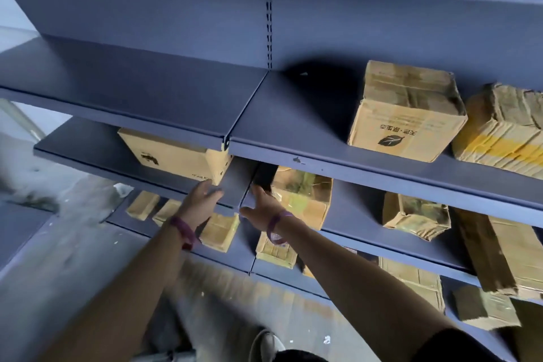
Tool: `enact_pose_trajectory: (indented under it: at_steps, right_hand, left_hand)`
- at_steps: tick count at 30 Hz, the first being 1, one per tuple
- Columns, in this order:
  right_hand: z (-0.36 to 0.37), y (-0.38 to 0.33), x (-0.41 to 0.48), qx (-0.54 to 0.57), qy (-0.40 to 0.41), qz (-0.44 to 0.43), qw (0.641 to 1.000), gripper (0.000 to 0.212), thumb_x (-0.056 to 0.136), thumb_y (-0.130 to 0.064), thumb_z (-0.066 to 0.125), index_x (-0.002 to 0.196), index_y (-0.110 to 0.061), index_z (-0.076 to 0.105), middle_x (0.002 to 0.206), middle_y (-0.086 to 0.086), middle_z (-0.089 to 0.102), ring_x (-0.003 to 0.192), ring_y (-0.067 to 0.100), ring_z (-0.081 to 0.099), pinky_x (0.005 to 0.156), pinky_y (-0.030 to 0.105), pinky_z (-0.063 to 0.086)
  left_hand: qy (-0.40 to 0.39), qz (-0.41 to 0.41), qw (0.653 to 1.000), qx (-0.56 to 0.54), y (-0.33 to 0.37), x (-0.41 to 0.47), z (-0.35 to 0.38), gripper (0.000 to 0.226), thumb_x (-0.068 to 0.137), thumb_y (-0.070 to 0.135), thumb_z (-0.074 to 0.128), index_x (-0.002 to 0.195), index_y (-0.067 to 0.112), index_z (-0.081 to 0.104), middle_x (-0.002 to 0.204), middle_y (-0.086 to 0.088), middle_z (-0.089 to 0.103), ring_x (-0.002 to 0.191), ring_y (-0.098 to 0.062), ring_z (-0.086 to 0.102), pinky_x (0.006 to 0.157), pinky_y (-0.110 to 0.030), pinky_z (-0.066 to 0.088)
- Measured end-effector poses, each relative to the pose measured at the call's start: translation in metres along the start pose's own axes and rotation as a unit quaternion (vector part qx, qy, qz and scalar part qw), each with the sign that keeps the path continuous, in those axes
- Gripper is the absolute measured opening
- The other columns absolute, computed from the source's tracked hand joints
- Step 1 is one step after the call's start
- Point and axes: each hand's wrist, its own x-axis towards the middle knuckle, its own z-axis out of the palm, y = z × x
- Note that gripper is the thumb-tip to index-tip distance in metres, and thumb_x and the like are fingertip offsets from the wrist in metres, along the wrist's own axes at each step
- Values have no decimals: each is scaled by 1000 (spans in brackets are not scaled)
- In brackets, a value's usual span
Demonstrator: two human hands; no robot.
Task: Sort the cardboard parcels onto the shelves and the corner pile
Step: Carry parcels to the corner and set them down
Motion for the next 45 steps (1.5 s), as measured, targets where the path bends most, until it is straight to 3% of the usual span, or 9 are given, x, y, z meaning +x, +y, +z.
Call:
enact_pose_trajectory:
  at_steps: [15,18,21,24,27,32,37,42,45]
  right_hand:
    - [53,-63,107,-12,11,66,998,72,98,-27,54,157,-13,13,158,16,27,143,34,32,113,40,34]
    - [68,-79,128,-1,25,99,995,72,98,-25,54,155,-10,14,155,19,32,139,35,37,110,41,36]
    - [78,-90,150,11,51,130,990,69,97,-23,55,153,-8,18,150,20,39,134,36,42,104,37,39]
    - [84,-97,170,23,80,158,984,64,96,-22,55,149,-7,24,145,20,44,130,35,46,98,34,40]
    - [89,-100,188,37,99,191,976,62,94,-24,59,144,-2,29,141,21,45,126,36,47,96,35,41]
    - [91,-97,215,82,134,216,964,49,87,-26,70,127,-1,54,125,16,60,111,33,58,91,35,50]
    - [93,-96,233,183,148,237,943,42,85,-21,75,121,-3,62,116,11,64,108,28,61,94,33,49]
    - [100,-96,242,273,157,200,928,36,86,-15,75,119,-6,69,118,8,69,113,25,63,100,31,47]
    - [101,-97,233,303,176,166,922,32,85,-5,73,117,-3,69,119,10,69,107,23,64,96,27,46]
  left_hand:
    - [-21,-54,998,7,-54,120,-109,64,102,26,51,156,9,21,158,-16,30,142,-35,34,104,-38,35]
    - [-22,-58,998,9,-68,150,-141,65,102,27,50,157,15,17,128,-13,54,111,-35,54,82,-36,41]
    - [-4,-54,999,1,-77,182,-168,65,102,23,49,157,14,13,106,-3,50,79,-22,47,68,-31,38]
    - [13,-44,999,-8,-84,217,-192,67,102,17,49,157,10,10,148,-14,39,113,-31,54,90,-38,45]
    - [62,-45,997,-30,-87,247,-210,65,100,6,49,154,4,14,156,-21,28,138,-38,37,106,-40,35]
    - [108,-55,990,-74,-102,295,-230,58,94,-1,55,145,3,29,142,-18,41,130,-36,45,100,-35,38]
    - [31,-99,989,-106,-111,327,-234,45,91,-5,55,134,3,44,121,-8,54,109,-23,52,93,-30,40]
    - [-15,-93,989,-111,-110,328,-230,15,91,-12,43,95,0,50,105,-15,61,94,-26,59,76,-29,46]
    - [-7,-76,989,-129,-114,323,-234,32,87,-16,44,116,-1,49,110,-17,60,107,-29,59,92,-37,49]
